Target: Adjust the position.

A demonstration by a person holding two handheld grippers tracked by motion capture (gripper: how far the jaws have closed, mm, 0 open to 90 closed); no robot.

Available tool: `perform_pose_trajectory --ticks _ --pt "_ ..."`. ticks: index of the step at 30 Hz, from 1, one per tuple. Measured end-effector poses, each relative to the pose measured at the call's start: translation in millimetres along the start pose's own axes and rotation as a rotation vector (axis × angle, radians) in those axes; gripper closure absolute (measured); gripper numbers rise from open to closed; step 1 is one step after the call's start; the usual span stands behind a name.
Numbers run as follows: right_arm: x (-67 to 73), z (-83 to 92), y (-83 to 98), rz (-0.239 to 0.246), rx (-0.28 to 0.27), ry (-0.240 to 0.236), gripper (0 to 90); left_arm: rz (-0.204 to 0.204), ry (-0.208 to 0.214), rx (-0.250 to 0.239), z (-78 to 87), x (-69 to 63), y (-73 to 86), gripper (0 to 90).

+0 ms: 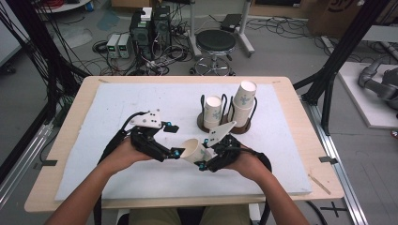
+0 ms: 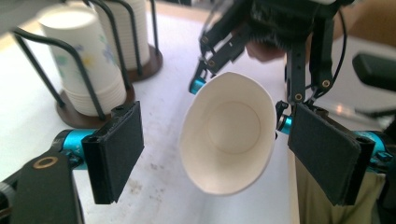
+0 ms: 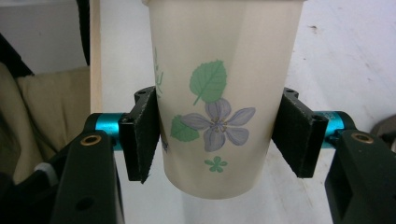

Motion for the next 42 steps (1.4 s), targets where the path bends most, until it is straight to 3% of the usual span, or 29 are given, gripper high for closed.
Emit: perform_pose_trajectory --ticks 4,12,21,32,42 --pt "-2.9 5.3 10.4 -0.053 -0.047 0.004 37.7 0.028 -0.018 -0.086 8.2 1.0 8.2 18.3" --pt "-5.2 16.6 28.8 -0.109 -0.147 0.065 36.6 0.045 -0.063 -0.183 18.9 1.6 32.0 18.3" --pt "-4.4 27.0 52.1 -0.174 -0.274 0.115 35.4 0.056 -0.148 -0.282 29.1 3.5 62.5 18.3" --pt "-9.1 41.3 71.5 -0.256 -0.374 0.188 35.1 0.060 -0.240 -0.348 46.3 9.7 87.7 18.3" --pt "-15.4 55.9 86.1 -0.328 -0.437 0.259 35.1 0.068 -0.274 -0.359 50.6 11.9 97.5 18.3"
Point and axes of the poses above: each handheld gripper's, and its own axes: z roughly backward along the jaws, y roughly out of its underside, x roughly to its left, the point moved 2 cm from there along -z, roughly forward along the jaws, and after that the axes turned 14 degrees about y, right-handed, at the moved point
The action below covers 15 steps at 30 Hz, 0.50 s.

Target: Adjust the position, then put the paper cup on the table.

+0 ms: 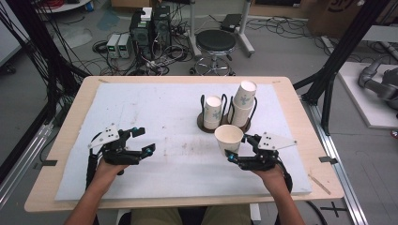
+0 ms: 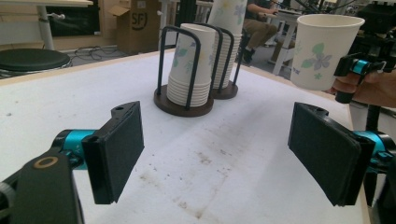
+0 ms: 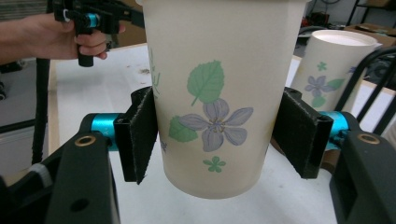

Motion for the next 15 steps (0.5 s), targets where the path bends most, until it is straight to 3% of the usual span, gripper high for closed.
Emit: perform_pose_trajectory --ticks 15 --pt "-2.9 1.0 0.7 -0.009 -0.010 0.037 35.2 0.005 -0.020 -0.012 3.6 3.8 0.7 18.3"
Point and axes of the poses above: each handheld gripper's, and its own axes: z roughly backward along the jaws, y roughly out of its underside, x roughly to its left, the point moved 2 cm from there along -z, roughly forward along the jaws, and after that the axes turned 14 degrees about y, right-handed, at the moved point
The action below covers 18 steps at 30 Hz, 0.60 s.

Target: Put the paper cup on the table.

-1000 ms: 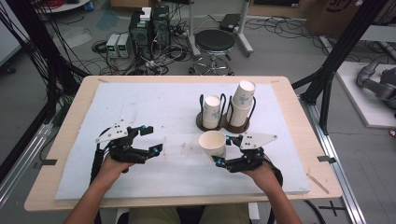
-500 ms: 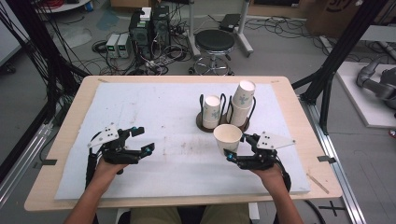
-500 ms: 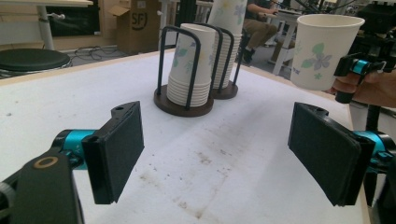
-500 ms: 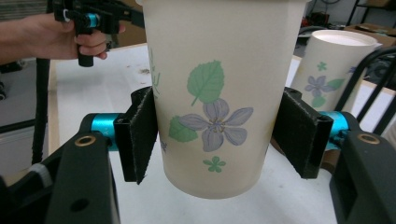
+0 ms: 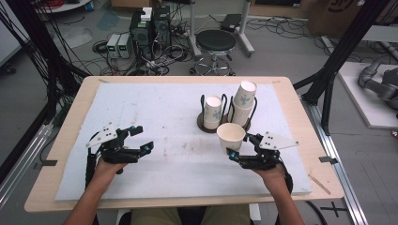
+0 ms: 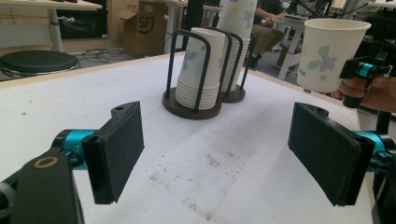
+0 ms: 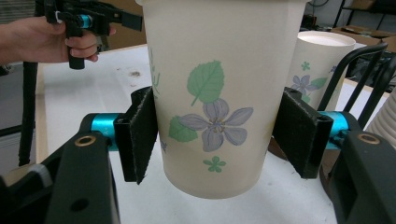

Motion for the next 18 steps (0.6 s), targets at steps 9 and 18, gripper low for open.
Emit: perform_pose_trajectory --ticks 9,18 --pt "-1.5 -13.8 2.4 -0.001 -0.005 0.036 35.2 0.003 -0.005 0.017 0.3 1.2 2.7 18.3" --pt "1.5 -45.9 10.1 -0.008 0.039 0.062 35.5 0.006 -0.017 0.026 0.3 1.5 3.3 18.3"
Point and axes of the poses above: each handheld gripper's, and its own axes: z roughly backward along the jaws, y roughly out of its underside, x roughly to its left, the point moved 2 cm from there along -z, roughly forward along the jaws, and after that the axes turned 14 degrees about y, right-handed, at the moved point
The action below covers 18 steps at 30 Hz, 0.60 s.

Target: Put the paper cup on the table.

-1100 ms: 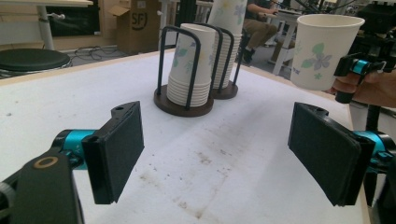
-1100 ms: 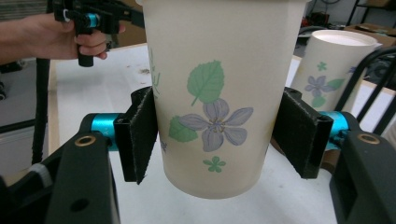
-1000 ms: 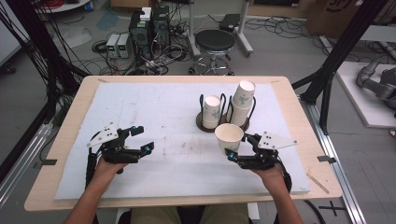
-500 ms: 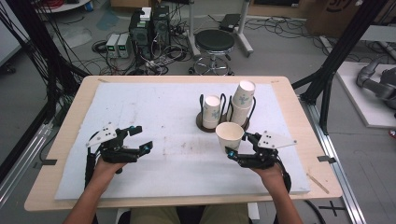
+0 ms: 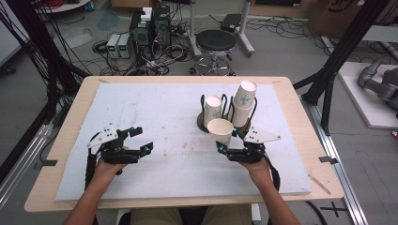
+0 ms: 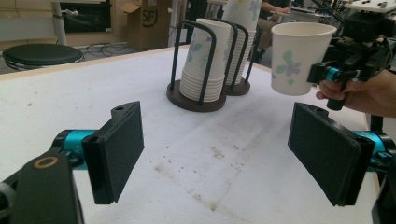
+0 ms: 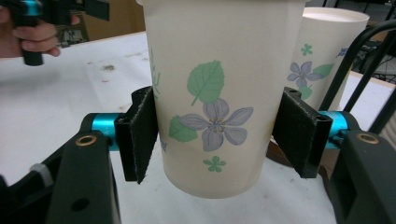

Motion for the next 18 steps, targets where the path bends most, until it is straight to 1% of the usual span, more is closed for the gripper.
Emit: perform_pose_trajectory --ticks 3,5,6,9,12,14,16,18 --pt "-0.1 -13.4 3.7 -0.006 0.021 0.009 35.5 -0.002 -0.003 0.004 -0.6 0.2 0.4 18.3" --pt "0.9 -20.4 7.0 -0.013 0.045 0.001 35.5 -0.004 -0.004 0.008 -1.5 0.1 0.8 18.4" --pt "1.4 -23.0 8.2 -0.002 0.056 0.006 35.5 -0.005 -0.004 0.012 -1.8 0.1 1.1 18.4" --pt "2.4 -28.8 11.5 0.010 0.088 0.004 35.4 -0.002 -0.003 0.017 -3.0 0.1 2.4 18.4" --pt "2.8 -34.4 16.2 0.026 0.142 0.002 35.4 -0.002 -0.002 0.024 -3.5 -0.1 3.1 18.4" --pt "3.9 -38.1 19.1 0.010 0.177 -0.016 35.3 -0.006 -0.003 0.025 -3.7 -0.1 3.1 18.6" --pt "4.6 -42.0 20.9 0.039 0.198 -0.015 35.3 -0.003 -0.004 0.025 -3.6 0.0 3.1 18.7" --pt "5.2 -43.0 20.7 0.044 0.207 -0.010 35.4 -0.002 -0.005 0.023 -3.6 0.2 3.2 18.8"
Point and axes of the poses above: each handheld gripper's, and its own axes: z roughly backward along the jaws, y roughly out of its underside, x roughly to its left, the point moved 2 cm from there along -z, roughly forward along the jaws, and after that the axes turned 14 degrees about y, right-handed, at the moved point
